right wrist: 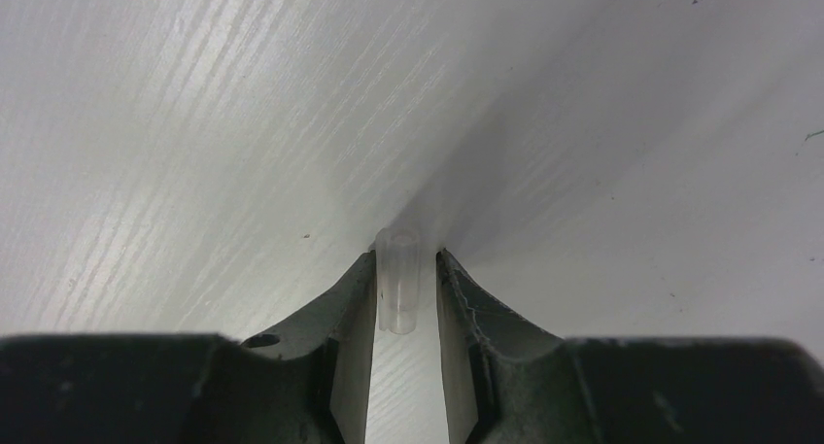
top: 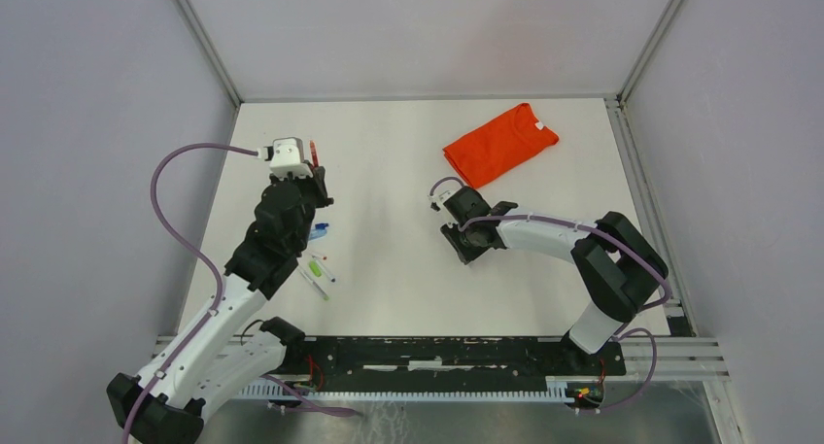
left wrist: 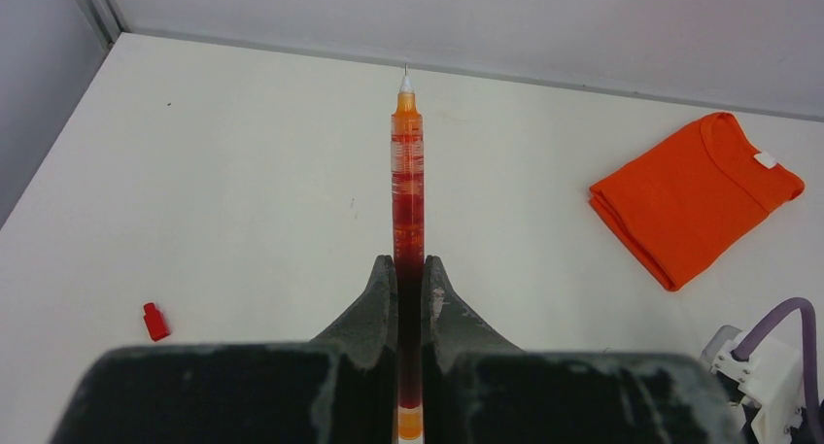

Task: Insert the pens into the pen caps
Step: Pick up the pen cap from the pen.

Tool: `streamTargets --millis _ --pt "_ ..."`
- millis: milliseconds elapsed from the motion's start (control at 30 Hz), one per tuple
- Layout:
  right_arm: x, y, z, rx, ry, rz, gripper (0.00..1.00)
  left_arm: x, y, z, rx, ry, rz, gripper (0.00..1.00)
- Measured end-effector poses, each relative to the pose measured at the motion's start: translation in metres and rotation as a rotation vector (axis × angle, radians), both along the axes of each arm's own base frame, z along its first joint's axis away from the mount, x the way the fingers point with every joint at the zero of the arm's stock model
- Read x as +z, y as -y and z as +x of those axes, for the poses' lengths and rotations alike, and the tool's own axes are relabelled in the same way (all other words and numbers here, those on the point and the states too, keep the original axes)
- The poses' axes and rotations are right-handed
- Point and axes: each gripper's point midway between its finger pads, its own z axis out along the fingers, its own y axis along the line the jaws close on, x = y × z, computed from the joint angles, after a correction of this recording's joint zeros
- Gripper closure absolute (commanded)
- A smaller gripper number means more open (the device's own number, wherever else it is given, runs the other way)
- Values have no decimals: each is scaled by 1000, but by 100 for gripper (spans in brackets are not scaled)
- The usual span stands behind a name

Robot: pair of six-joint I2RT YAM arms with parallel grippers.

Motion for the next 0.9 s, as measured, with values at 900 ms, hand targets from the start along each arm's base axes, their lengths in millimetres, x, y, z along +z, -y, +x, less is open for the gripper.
streamTargets --millis 900 --pt "0 2 -9 32 -23 14 72 -5 2 3 -12 -29 8 97"
